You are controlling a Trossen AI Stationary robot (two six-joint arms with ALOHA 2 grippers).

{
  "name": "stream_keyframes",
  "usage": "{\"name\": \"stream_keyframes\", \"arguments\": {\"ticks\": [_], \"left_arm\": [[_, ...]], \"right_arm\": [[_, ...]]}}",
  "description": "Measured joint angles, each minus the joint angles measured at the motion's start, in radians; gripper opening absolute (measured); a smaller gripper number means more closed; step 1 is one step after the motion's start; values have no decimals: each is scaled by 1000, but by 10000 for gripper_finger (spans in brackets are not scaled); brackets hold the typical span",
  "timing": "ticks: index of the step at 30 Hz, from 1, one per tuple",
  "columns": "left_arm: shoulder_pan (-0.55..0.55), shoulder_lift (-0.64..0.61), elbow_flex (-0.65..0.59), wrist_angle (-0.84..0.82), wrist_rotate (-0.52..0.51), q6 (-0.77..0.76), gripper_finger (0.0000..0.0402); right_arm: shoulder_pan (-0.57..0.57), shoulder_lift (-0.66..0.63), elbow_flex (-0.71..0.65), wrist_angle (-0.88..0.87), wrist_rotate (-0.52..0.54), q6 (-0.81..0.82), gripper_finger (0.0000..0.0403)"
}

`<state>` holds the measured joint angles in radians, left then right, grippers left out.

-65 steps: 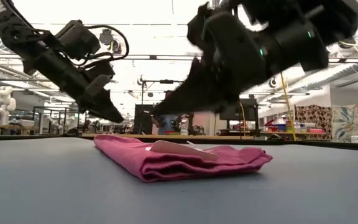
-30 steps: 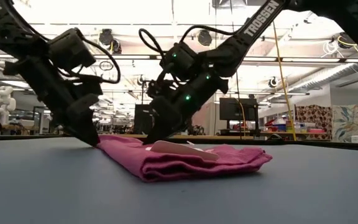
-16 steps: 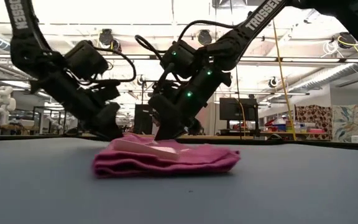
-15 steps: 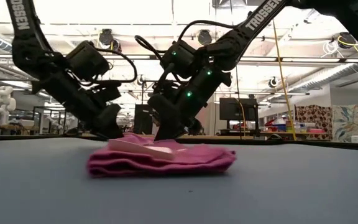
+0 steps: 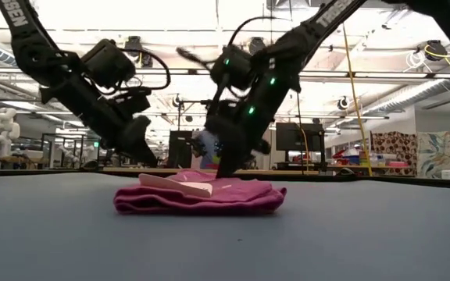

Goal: Roll towel into tight, uniform cylinder
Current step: Roll the pink towel

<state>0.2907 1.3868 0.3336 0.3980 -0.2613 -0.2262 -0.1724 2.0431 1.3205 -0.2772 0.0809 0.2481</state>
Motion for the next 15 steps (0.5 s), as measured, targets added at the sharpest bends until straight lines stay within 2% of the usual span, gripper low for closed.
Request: {"name": "stream_keyframes", "arguments": {"ticks": [7, 11, 15], "left_arm": [[-42, -60, 0, -15, 43, -31, 99], [-58, -60, 1, -27, 43, -55, 99], [-64, -60, 0, -41, 42, -56, 99]], "right_arm": [[-55, -57, 3, 15, 78, -73, 0], [-103, -45, 4, 18, 27, -85, 0], [-130, -13, 3, 14, 22, -96, 0]]}}
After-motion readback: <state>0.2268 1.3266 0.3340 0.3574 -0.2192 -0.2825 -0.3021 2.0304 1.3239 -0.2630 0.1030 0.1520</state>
